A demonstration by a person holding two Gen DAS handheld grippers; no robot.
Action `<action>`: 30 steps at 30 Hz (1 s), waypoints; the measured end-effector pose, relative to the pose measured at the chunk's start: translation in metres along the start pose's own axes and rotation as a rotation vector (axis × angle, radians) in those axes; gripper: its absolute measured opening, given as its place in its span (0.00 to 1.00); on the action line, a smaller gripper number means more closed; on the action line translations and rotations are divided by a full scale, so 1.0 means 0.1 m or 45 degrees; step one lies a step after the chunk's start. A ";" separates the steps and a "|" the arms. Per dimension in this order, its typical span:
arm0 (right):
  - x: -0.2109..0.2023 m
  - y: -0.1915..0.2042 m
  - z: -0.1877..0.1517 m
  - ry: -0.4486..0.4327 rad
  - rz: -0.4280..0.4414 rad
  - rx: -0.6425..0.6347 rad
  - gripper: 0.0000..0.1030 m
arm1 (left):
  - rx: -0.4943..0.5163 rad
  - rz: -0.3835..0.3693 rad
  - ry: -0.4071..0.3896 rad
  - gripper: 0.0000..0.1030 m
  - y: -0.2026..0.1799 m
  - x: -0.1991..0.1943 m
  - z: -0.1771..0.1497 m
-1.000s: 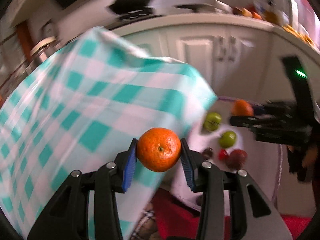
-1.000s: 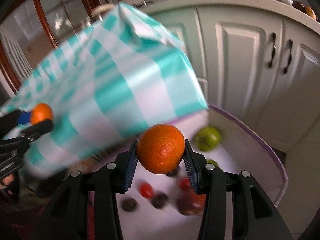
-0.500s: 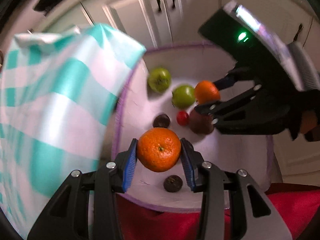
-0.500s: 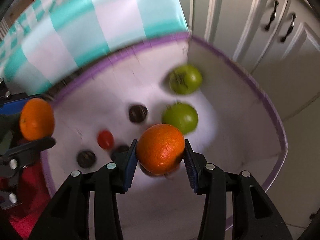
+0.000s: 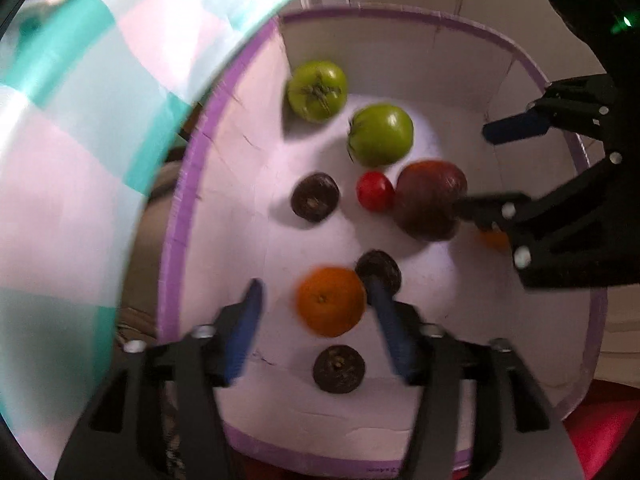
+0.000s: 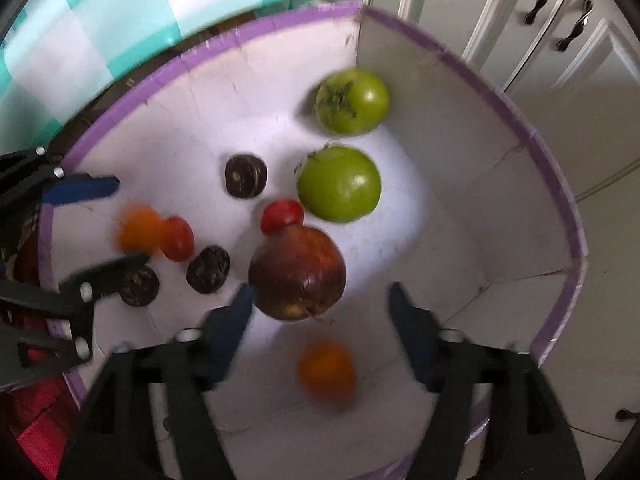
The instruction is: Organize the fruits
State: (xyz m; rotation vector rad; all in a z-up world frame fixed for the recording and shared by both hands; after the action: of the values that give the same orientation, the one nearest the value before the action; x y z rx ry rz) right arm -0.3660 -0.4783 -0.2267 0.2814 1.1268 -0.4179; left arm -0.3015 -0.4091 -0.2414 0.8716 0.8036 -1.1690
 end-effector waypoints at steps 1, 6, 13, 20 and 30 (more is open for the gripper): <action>-0.04 0.01 0.02 -0.013 -0.002 -0.007 0.73 | 0.015 0.019 -0.020 0.66 -0.02 -0.04 0.03; -0.20 -0.04 0.08 -0.058 -0.057 -0.029 0.82 | 0.060 0.119 -0.109 0.81 -0.01 -0.24 0.14; -0.33 -0.19 0.19 -0.111 -0.115 0.048 0.84 | 0.051 0.088 -0.152 0.95 -0.08 -0.45 0.19; -0.26 -0.17 0.20 -0.099 -0.110 0.056 0.84 | 0.027 0.073 -0.119 0.96 -0.08 -0.41 0.12; -0.22 -0.09 0.19 -0.083 -0.095 0.046 0.84 | 0.011 0.055 -0.104 0.96 -0.08 -0.40 0.05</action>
State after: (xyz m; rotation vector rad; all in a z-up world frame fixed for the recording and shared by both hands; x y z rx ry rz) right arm -0.3627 -0.4906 -0.1989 0.2560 1.0689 -0.5104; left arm -0.3167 -0.3982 -0.2053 0.8391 0.7105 -1.1635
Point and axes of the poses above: each gripper's, at about its wrist camera, not at the fingertips, and x roughly the way its jaws point, y to its left, z to its top, the point moved 9 cm from there along x, roughly the way its jaws point, and after that the axes turned 8 degrees about -y, right-handed, at the moved point
